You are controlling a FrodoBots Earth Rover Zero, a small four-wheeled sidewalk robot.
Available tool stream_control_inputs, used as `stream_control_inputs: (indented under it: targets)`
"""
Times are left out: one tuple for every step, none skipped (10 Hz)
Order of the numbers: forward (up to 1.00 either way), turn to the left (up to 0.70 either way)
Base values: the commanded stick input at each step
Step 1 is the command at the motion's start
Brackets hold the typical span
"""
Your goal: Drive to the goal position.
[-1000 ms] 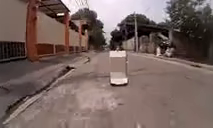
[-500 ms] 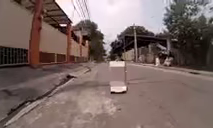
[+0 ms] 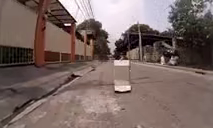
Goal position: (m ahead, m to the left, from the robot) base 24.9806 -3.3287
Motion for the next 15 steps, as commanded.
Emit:
stream_control_inputs:
  targets:
    - [0.0,1.0]
    - [0.0,1.0]
    - [0.0,1.0]
    - [0.0,1.0]
    - [0.0,1.0]
    - [0.0,1.0]
    - [0.0,1.0]
    - [0.0,1.0]
    - [0.0,1.0]
    - [0.0,1.0]
    - [0.0,1.0]
    - [0.0,1.0]
    - [0.0,1.0]
    - [0.0,1.0]
    - [0.0,1.0]
